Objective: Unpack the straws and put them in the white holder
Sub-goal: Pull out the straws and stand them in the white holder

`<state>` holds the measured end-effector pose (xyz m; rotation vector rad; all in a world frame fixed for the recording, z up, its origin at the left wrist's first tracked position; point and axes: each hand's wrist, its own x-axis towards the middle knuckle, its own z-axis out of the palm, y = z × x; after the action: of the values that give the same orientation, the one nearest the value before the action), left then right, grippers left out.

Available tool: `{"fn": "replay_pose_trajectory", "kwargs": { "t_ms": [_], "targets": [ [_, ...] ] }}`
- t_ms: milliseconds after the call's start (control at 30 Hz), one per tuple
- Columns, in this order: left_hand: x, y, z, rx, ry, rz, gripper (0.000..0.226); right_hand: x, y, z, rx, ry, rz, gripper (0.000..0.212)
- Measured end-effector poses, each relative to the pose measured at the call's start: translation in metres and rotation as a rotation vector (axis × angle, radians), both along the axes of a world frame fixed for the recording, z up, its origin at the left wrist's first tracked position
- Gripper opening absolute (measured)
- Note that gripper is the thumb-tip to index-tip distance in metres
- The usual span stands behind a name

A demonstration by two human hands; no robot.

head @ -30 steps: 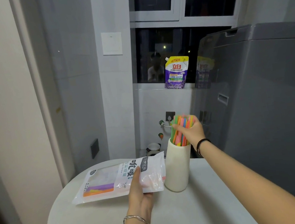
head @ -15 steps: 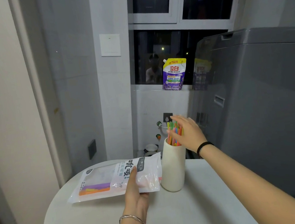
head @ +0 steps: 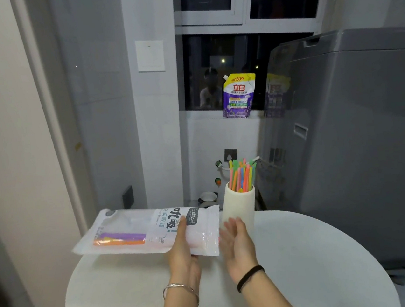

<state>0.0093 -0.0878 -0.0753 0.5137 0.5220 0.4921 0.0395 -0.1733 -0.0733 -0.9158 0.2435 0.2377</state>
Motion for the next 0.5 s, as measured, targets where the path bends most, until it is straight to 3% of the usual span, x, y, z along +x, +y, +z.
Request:
{"fn": "replay_pose_trajectory", "kwargs": {
  "t_ms": [100, 267, 333, 500],
  "targets": [
    [-0.001, -0.001, -0.002, 0.183, 0.085, 0.113, 0.047, -0.009, 0.006, -0.008, 0.21, 0.133, 0.197, 0.046],
    [-0.002, -0.006, 0.007, 0.637, 0.17, 0.133, 0.029, -0.016, 0.008, -0.017, 0.299, 0.186, 0.18, 0.039],
    [-0.003, -0.01, 0.01, 0.791, 0.191, 0.106, 0.033, -0.017, 0.01, -0.022, 0.314, 0.205, 0.151, 0.032],
    [-0.004, -0.014, 0.008, 0.932, 0.177, 0.091, 0.035, -0.017, 0.011, -0.027, 0.247, 0.15, 0.199, 0.027]
  ]
}}
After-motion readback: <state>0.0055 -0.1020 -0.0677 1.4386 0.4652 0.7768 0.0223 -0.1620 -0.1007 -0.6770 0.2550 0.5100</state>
